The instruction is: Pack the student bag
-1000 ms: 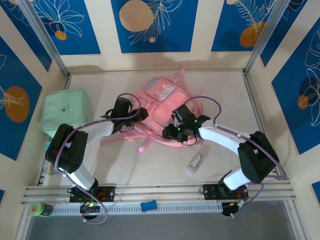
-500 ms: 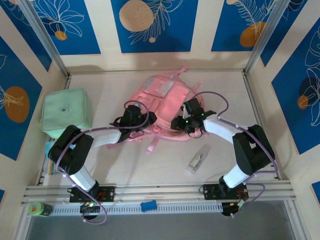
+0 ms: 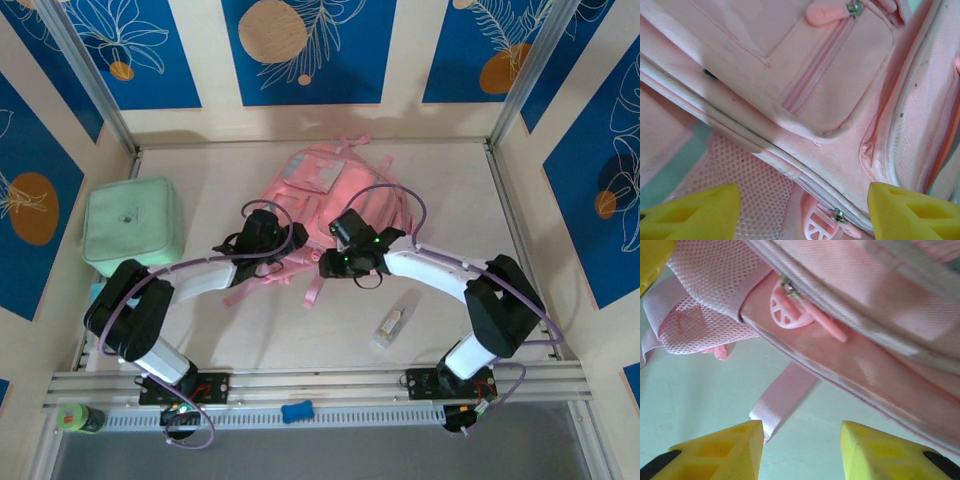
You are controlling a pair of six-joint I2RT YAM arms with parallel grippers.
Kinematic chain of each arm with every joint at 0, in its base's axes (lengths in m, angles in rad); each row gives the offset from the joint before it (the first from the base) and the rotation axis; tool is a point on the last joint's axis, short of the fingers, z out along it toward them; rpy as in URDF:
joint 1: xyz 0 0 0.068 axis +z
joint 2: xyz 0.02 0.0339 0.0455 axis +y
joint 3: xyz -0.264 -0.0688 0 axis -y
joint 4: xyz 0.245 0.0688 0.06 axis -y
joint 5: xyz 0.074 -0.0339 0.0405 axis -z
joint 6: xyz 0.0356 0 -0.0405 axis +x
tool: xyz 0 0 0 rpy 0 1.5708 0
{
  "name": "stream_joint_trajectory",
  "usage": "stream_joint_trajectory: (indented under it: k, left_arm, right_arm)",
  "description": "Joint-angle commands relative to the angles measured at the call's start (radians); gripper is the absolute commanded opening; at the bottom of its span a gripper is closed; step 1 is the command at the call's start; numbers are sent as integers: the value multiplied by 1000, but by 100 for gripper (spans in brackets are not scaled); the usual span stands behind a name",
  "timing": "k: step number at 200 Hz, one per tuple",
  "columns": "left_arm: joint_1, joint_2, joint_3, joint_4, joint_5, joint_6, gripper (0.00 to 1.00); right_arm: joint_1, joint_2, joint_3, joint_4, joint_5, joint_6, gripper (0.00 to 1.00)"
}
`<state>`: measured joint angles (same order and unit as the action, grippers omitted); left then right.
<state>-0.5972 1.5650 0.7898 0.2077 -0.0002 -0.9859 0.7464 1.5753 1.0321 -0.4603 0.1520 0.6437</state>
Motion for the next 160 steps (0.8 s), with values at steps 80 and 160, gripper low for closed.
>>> stream_joint_trajectory:
  k: [80, 160]
  left_arm:
    - [21, 46, -8, -22, 1, 17, 67]
    - [10, 113, 119, -31, 26, -56, 55]
  right_arm:
    - [-8, 150, 125, -55, 102, 65, 48]
    - [-29, 184, 80, 107, 42, 36, 53]
